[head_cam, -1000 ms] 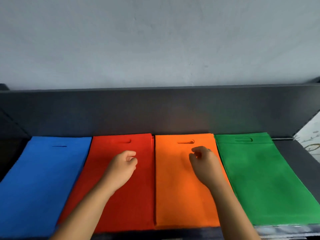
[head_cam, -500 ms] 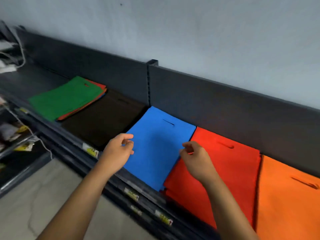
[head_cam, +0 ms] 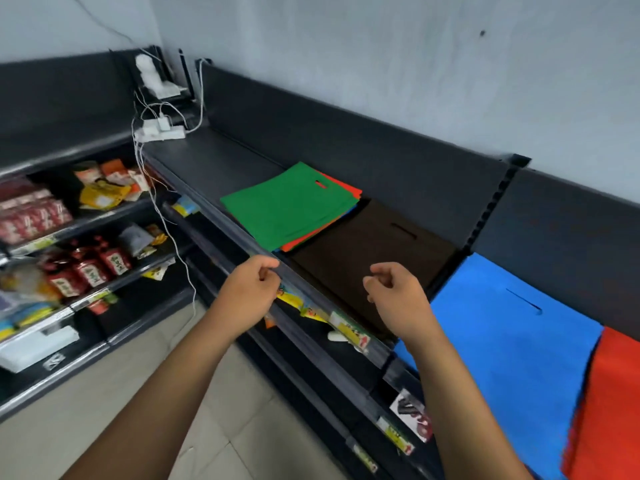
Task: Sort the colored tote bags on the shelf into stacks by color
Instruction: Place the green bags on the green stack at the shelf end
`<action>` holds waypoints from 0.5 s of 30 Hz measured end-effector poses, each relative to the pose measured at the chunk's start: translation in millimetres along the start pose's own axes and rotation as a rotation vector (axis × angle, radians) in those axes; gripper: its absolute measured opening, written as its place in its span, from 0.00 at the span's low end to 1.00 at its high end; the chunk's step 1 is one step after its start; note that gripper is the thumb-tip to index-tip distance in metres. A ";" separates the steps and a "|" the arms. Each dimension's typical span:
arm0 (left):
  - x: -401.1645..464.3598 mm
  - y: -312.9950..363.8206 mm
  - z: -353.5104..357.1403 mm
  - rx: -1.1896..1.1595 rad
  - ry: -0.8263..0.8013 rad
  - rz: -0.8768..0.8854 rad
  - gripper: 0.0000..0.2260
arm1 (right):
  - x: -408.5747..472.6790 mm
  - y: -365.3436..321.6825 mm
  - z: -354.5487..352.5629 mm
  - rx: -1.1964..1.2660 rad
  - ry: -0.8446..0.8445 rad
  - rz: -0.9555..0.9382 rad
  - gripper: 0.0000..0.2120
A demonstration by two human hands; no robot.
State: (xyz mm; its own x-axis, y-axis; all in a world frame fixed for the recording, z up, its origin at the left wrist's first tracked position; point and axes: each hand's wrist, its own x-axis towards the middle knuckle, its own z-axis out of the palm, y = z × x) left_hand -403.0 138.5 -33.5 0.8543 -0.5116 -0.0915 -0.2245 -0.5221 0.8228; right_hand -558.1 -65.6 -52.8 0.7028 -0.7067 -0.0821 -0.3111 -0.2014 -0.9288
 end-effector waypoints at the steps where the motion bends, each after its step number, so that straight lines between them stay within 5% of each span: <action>1: 10.0 -6.8 -6.8 0.007 0.008 -0.002 0.12 | 6.2 -2.4 10.1 -0.011 0.007 0.004 0.08; 15: 180.2 -42.3 -50.8 -0.002 -0.053 -0.034 0.16 | 160.2 -42.7 86.3 -0.104 0.069 0.066 0.12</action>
State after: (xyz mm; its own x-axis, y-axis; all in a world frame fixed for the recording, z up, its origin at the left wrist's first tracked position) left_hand -215.7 103.1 -56.3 0.8353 -0.5292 -0.1493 -0.1945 -0.5383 0.8200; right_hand -377.1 -111.6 -57.4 0.6336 -0.7653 -0.1137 -0.4224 -0.2190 -0.8796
